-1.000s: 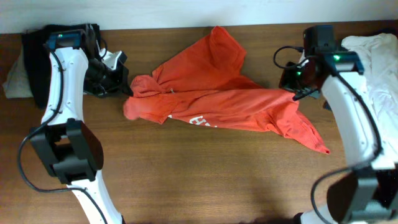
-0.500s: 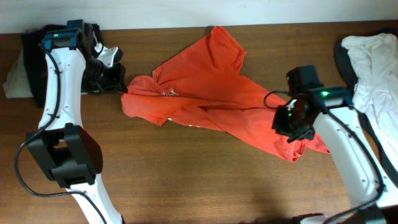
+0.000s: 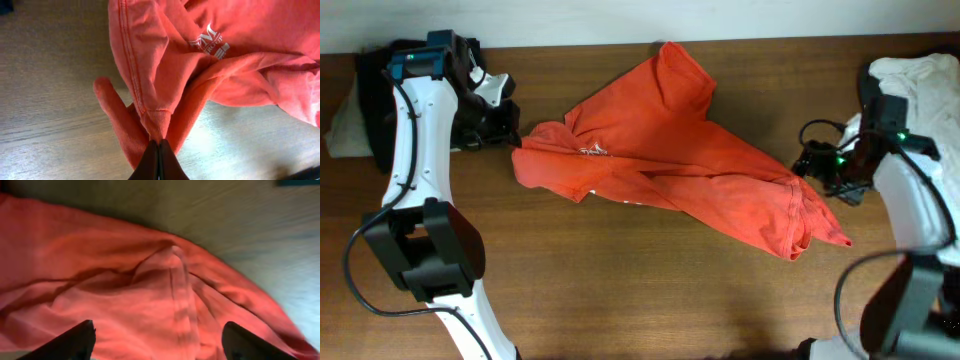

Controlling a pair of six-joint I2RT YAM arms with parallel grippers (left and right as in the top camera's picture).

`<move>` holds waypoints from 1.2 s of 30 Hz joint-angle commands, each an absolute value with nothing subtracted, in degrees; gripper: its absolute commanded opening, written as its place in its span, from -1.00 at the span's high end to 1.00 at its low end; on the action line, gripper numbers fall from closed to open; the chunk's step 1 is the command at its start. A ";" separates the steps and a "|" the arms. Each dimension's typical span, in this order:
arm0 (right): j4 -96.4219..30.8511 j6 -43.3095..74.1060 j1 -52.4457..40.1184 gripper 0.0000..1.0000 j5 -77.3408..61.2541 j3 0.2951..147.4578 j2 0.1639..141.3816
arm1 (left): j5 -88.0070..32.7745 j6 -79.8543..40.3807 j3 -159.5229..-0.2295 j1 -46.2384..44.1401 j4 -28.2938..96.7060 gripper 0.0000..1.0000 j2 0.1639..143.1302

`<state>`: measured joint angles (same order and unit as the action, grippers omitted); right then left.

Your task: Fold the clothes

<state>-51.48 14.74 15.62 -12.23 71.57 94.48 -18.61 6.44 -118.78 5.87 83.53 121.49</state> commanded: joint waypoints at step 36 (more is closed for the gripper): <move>-49.25 11.42 15.03 0.92 -14.37 85.36 108.57 | -19.73 7.18 -119.13 3.90 80.93 0.99 119.98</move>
